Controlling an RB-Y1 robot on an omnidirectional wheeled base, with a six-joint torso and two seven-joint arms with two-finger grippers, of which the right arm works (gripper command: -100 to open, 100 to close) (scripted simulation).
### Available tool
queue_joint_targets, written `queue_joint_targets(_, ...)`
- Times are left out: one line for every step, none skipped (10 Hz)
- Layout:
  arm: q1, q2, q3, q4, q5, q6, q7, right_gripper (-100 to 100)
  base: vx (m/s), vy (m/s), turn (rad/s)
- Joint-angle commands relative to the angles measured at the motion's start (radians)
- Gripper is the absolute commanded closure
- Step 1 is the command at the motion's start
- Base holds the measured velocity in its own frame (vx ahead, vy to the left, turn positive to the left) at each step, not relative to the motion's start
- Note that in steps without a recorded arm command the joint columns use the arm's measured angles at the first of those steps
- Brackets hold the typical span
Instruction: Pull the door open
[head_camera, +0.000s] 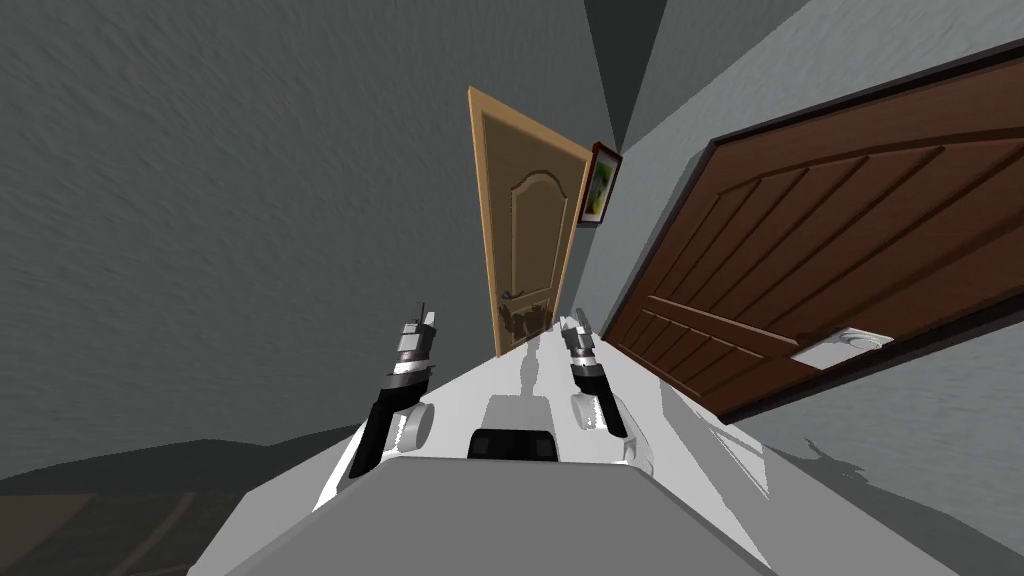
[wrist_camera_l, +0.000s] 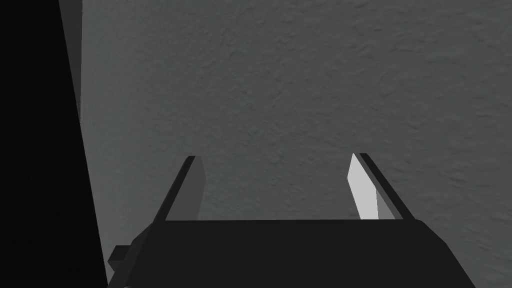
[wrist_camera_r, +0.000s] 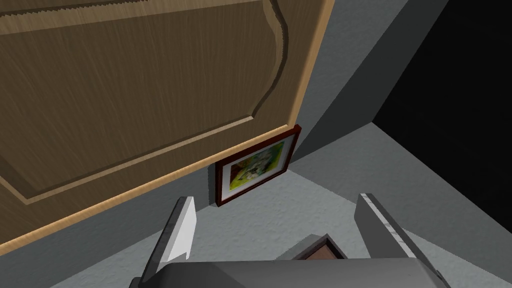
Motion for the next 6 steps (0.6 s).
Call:
queue_joint_targets(-0.026,-0.013,0.006,0.05,-0.001,-0.01,-0.007,-100,0.069,0.018,0.034)
queue_joint_targets(-0.026,-0.013,0.006,0.056,-0.001,-0.01,-0.007,-100,0.052,0.016,0.023)
queue_joint_targets(-0.044,-0.023,0.014,0.096,0.0,-0.021,-0.011,-100,0.049,0.014,0.045)
queue_joint_targets(-0.063,-0.033,0.022,0.122,0.0,-0.033,-0.016,-100,0.074,0.012,0.066)
queue_joint_targets(-0.063,-0.033,0.022,0.143,0.0,-0.033,-0.016,-100,0.06,0.02,0.027)
queue_joint_targets(-0.081,-0.043,0.029,0.175,0.001,-0.044,-0.021,-100,0.07,0.025,0.049)
